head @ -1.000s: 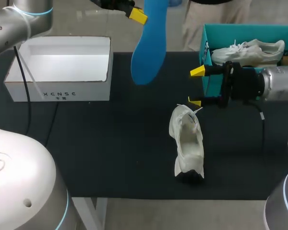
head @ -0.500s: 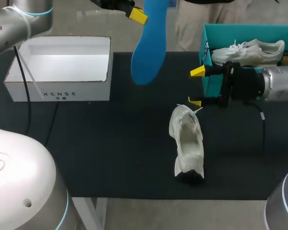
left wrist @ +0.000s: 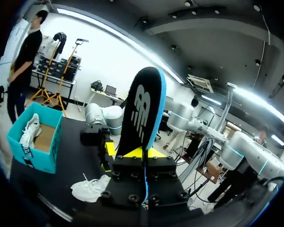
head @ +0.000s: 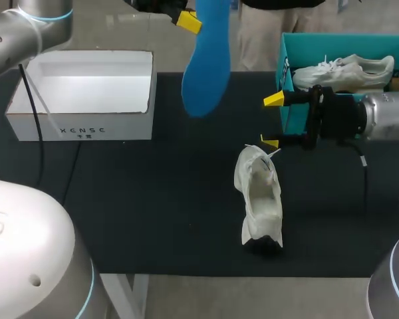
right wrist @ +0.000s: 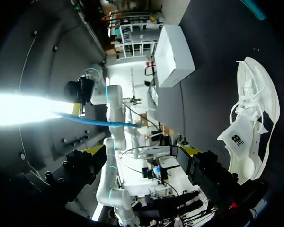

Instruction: Take the shoe out of the shoebox, open the shoe tongue, remove and reinsert the insole, then place the shoe into the shoebox

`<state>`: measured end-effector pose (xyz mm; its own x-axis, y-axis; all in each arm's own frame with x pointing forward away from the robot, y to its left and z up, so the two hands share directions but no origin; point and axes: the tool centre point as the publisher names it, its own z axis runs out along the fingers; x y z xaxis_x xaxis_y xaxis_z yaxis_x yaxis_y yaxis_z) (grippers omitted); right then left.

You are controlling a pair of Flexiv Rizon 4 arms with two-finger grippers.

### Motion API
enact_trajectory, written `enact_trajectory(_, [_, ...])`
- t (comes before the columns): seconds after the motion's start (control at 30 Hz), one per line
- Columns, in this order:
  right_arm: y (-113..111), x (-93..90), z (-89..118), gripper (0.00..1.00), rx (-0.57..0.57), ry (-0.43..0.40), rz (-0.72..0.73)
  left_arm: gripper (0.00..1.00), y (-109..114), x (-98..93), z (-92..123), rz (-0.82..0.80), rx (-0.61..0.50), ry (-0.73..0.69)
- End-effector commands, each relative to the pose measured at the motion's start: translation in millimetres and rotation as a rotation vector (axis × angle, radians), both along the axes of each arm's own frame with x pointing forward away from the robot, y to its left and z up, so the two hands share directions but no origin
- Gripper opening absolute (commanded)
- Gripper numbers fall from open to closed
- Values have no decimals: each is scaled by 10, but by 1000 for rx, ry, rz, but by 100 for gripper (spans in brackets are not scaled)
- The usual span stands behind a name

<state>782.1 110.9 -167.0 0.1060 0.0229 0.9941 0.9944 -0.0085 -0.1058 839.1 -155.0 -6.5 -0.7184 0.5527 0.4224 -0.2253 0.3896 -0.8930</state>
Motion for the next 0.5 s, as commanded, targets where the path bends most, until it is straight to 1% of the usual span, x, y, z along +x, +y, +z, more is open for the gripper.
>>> enact_trajectory(0.03, [9,-7,0,100,-3,1,-1,0,266,-224,-124,41,-178,-175])
enact_trajectory(0.07, [9,-7,0,100,-3,1,-1,0,314,-266,-182,0,-199,-202])
enact_trajectory(0.1, [9,-7,0,100,-3,1,-1,0,352,-297,-237,43,-217,-238])
enact_trajectory(0.17, [9,-7,0,100,-3,1,-1,0,409,-387,-354,30,-246,-303])
enact_trajectory(0.2, [9,-7,0,100,-3,1,-1,0,428,-430,-410,62,-260,-341])
enact_trajectory(0.23, [9,-7,0,100,-3,1,-1,0,460,-481,-464,51,-270,-351])
enact_trajectory(0.27, [9,-7,0,100,-3,1,-1,0,493,-531,-505,57,-307,-372])
enact_trajectory(0.33, [9,-7,0,100,-3,1,-1,0,522,-607,-603,71,-325,-444])
enact_trajectory(0.43, [9,-7,0,100,-3,1,-1,0,588,-719,-723,88,-355,-472])
enact_trajectory(0.5, [9,-7,0,100,-3,1,-1,0,623,-759,-779,112,-382,-491])
